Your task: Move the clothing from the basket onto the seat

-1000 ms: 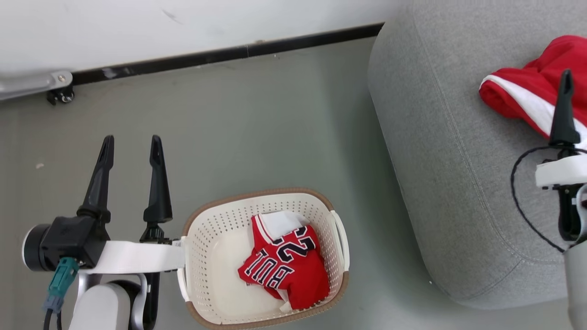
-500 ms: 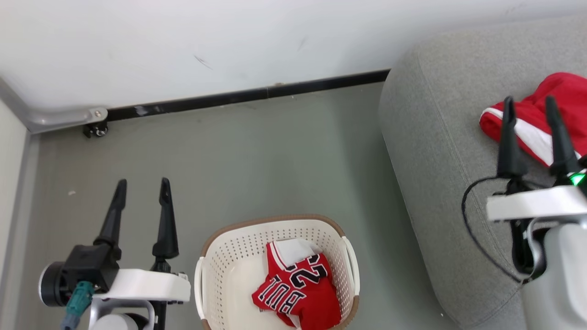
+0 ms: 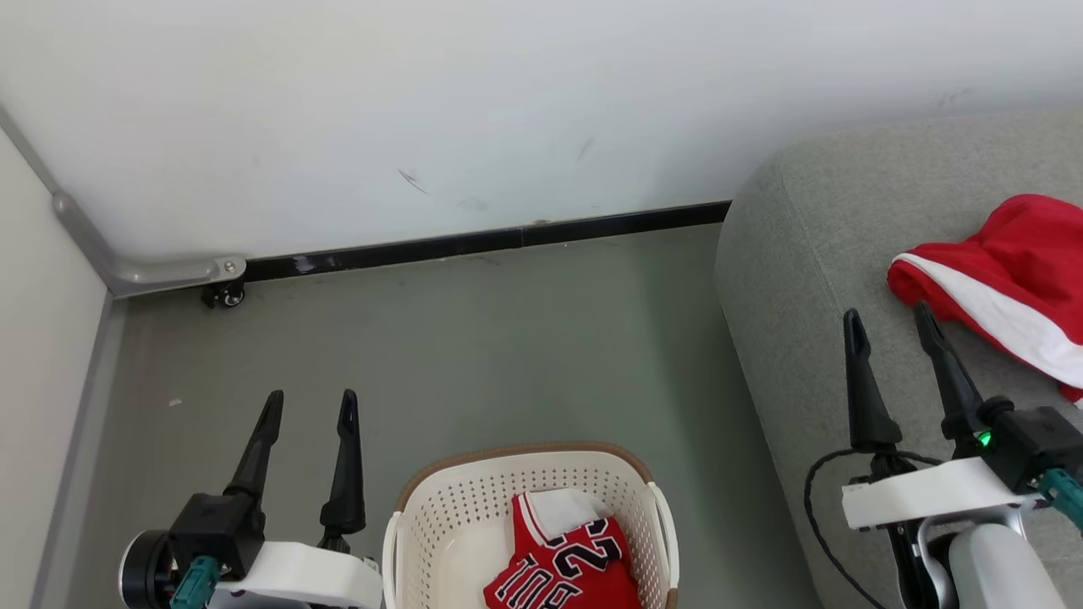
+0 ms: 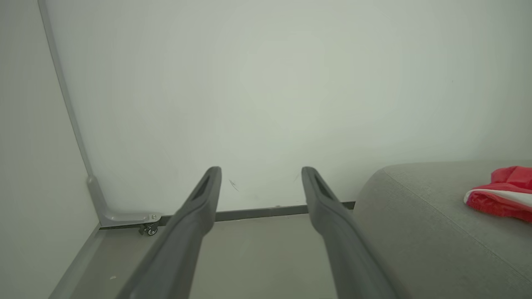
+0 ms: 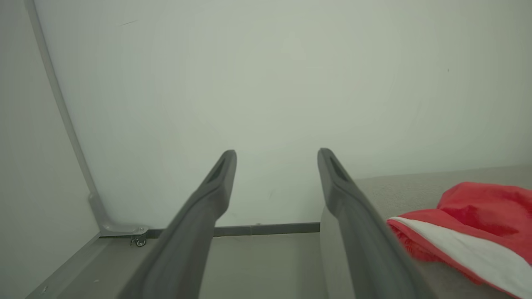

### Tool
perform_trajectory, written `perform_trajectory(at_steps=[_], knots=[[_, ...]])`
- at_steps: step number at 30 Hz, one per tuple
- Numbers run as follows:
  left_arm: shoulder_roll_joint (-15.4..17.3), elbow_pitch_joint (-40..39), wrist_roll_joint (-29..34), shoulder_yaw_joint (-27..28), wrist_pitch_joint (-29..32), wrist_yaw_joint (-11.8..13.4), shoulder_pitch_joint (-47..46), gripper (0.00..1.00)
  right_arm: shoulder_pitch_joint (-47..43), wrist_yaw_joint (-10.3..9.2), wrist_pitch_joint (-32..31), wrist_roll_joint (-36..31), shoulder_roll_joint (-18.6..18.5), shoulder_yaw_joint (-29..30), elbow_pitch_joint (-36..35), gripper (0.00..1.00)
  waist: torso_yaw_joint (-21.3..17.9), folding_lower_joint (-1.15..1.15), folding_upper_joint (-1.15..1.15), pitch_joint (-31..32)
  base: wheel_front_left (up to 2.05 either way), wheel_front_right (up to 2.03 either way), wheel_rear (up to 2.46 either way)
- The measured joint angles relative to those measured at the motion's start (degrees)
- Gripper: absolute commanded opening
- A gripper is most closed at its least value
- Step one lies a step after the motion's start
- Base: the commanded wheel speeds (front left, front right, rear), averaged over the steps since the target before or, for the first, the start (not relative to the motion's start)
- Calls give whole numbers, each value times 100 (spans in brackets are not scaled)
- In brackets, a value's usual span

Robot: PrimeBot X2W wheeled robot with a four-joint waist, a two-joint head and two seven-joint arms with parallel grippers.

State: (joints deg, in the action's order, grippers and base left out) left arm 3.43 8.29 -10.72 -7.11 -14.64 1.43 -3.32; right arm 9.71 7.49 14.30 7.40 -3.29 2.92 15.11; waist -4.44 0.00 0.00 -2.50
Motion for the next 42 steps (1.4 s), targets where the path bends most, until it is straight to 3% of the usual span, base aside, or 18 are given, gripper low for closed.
perform_trajectory(at_steps=[17,42], knots=[[-25,151,37,-145,0,12,324,100,-986,0,0,115,81,31,-163,100,76,0,0,437,0,0,0],[-31,114,89,-163,0,116,425,100,-1242,0,-69,467,92,-149,-442,100,49,0,0,343,0,0,0]])
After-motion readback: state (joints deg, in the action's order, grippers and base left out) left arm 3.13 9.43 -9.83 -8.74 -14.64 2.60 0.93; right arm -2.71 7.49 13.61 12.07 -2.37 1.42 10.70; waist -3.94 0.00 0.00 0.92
